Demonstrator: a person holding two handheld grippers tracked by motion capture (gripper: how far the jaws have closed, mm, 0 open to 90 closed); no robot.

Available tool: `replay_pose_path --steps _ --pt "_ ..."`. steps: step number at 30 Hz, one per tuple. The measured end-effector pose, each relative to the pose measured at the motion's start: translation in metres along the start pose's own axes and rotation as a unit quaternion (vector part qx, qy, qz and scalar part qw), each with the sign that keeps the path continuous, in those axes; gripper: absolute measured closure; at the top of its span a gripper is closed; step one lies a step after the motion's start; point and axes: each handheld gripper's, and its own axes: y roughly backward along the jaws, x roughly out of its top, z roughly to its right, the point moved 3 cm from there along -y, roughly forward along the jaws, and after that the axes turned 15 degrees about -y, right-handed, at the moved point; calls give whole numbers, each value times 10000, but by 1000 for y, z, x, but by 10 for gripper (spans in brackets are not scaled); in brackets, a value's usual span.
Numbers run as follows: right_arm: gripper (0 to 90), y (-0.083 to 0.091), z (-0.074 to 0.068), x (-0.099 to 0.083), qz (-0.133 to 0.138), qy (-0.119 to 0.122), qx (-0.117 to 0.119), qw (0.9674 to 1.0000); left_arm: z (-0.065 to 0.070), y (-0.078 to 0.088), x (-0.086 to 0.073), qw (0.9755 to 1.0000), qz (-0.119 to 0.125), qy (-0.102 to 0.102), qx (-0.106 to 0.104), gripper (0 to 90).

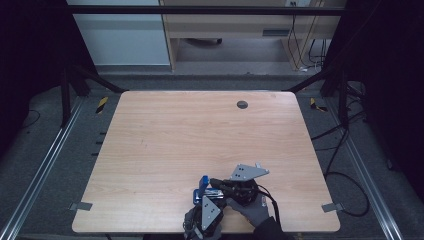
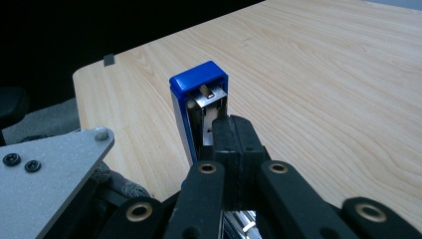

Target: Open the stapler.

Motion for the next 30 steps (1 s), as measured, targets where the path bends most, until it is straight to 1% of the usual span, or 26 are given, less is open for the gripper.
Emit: replay_pose_path --steps 9,10,11,12,14,15,17,21,25,28,30 --pt "900 -3 -1 2 -3 -17 74 10000 0 0 0 10000 6 -19 14 900" --pt "900 -4 -1 2 -6 -20 73 10000 0 0 0 10000 4 -23 4 900" --pt "900 -5 -1 3 10 -4 14 10000 1 0 0 10000 11 -39 1 900" --pt "900 -7 -1 4 6 -35 35 10000 1 0 0 10000 4 -56 18 900" --pt "900 -11 -1 6 -12 2 3 10000 1 0 -1 10000 19 -33 38 900" --pt "900 -12 -1 6 -23 -20 24 10000 1 0 -1 10000 29 -9 56 900" --pt "900 -11 0 6 -29 -43 21 10000 0 0 -1 10000 32 43 40 900" --pt "900 -10 -2 5 -24 -10 27 10000 0 0 -1 10000 28 3 60 900" --pt "900 -9 -1 3 -59 -19 -42 10000 0 0 -1 10000 25 10 64 900" --pt "900 -9 1 2 -27 -75 -42 10000 0 0 -1 10000 29 10 71 900" --pt "900 -9 1 2 -24 -70 -59 10000 0 1 -1 10000 28 9 64 900"
